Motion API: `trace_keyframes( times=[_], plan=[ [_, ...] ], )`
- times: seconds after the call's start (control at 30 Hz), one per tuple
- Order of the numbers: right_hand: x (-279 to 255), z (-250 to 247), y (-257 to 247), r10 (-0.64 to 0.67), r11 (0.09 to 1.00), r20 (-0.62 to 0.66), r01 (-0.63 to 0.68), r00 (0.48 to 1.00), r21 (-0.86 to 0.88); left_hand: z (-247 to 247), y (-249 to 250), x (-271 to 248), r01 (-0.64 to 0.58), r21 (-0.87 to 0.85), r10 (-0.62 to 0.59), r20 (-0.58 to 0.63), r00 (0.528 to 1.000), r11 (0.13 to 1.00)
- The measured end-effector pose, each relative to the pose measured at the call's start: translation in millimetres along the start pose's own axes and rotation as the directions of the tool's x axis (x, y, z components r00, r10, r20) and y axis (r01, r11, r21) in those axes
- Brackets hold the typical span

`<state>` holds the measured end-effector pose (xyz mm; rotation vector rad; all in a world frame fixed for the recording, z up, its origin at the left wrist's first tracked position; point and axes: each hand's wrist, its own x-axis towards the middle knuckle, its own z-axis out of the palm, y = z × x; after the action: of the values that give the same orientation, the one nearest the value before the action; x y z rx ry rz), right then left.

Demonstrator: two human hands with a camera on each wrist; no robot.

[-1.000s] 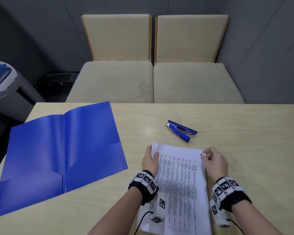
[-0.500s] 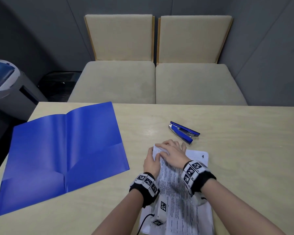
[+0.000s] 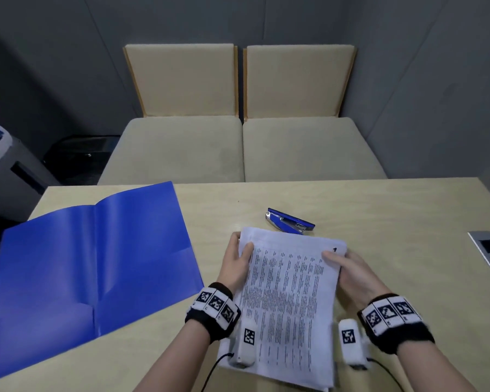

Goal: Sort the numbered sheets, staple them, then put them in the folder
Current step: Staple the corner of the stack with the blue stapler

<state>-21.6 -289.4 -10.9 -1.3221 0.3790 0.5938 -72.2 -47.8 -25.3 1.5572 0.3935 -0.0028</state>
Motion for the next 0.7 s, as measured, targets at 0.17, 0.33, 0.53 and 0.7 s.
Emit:
trace_keyframes(
  times=[0.17, 0.33, 0.53, 0.7],
  plan=[
    [-34.8, 33.9, -58.9, -0.314, 0.948, 0.029, 0.315, 0.949, -0.042, 1.9, 69.5, -5.9, -0.268, 0.225, 0.316, -0.212, 0.925, 0.937],
    [-74.2, 80.8, -78.2, -0.67, 0.742, -0.082, 0.667, 0.738, -0.06, 19.2, 118.4, -23.0, -0.453, 0.344, 0.565, -0.403, 0.72, 0.822],
    [-63.6, 101.9, -45.5, -0.721, 0.693, -0.115, 0.707, 0.683, -0.143, 21.6, 83.2, -22.7, -0.396, 0.327, 0.506, -0.408, 0.76, 0.858],
    [-44.4, 98.9, -42.1, -0.798, 0.6, -0.171, 0.729, 0.579, -0.33, 10.9, 71.2, -16.8, -0.366, 0.333, 0.478, -0.376, 0.793, 0.869]
  ],
)
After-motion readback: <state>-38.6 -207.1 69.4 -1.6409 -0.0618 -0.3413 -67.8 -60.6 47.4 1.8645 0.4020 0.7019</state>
